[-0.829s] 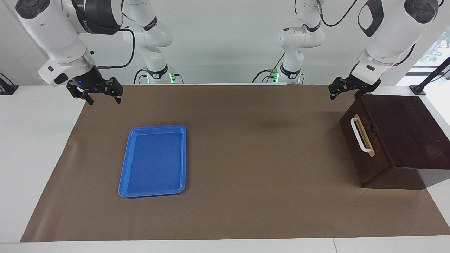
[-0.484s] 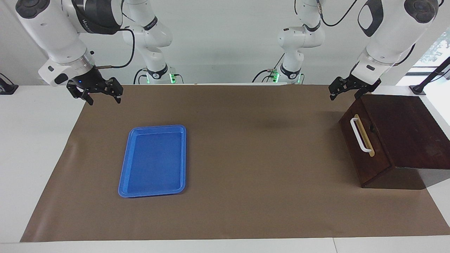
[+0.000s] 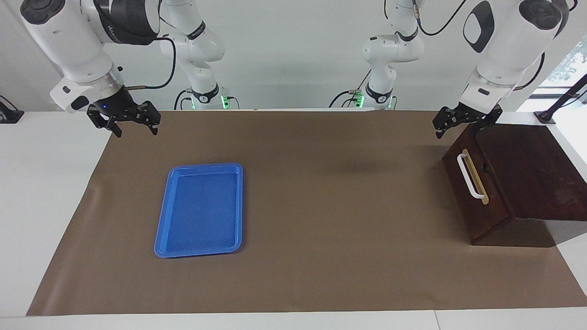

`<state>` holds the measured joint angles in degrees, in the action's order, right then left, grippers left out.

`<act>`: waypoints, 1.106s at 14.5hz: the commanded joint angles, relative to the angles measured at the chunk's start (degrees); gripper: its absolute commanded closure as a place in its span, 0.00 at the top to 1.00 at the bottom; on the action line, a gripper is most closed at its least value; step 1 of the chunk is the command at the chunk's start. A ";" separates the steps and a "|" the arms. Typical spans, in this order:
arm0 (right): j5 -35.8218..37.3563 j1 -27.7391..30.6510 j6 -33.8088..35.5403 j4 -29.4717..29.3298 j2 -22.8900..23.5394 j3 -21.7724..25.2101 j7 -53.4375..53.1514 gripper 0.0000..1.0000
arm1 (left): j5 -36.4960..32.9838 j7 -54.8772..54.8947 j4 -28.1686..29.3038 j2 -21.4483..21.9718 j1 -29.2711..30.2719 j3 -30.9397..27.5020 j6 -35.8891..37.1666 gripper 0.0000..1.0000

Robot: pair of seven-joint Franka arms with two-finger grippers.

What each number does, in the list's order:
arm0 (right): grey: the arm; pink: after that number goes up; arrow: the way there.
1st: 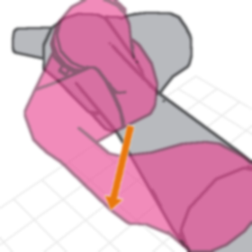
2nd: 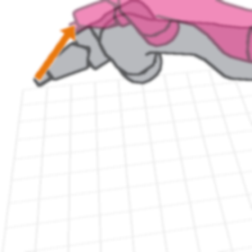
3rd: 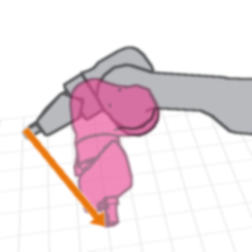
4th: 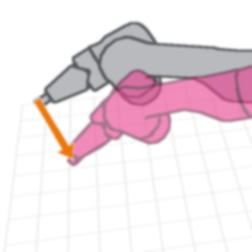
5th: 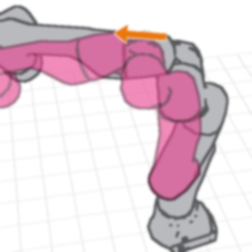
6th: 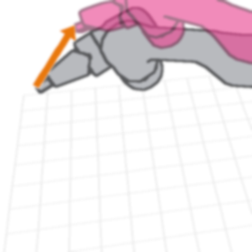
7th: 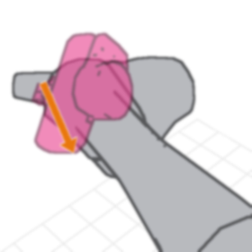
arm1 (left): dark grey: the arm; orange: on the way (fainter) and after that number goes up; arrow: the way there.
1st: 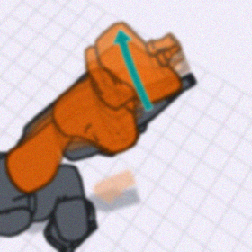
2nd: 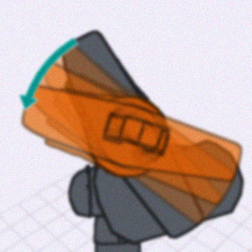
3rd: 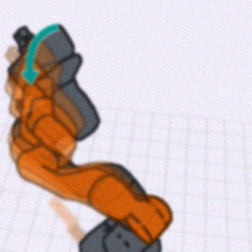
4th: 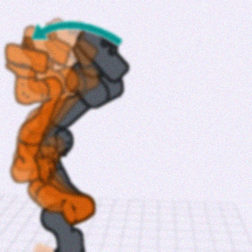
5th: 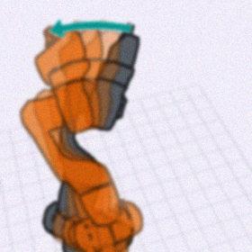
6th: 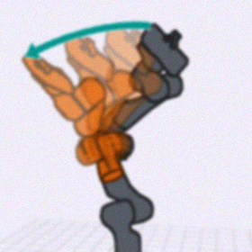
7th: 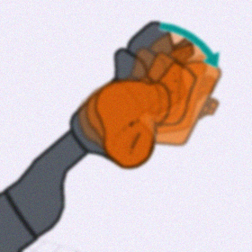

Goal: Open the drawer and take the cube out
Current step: 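Reach the left gripper to the white drawer handle, then pull the drawer open toward the robot with the left gripper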

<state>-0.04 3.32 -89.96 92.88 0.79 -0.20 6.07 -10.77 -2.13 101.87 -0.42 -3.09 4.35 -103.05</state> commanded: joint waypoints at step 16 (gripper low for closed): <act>0.65 1.08 0.57 0.46 -0.62 -0.59 -0.97 1.00 | -17.27 -1.46 20.13 -5.46 3.89 -0.40 -30.72 1.00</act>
<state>-0.04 3.36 -89.96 92.89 0.79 -0.05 6.07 -27.57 -1.89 119.31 -6.42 1.29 3.38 -131.11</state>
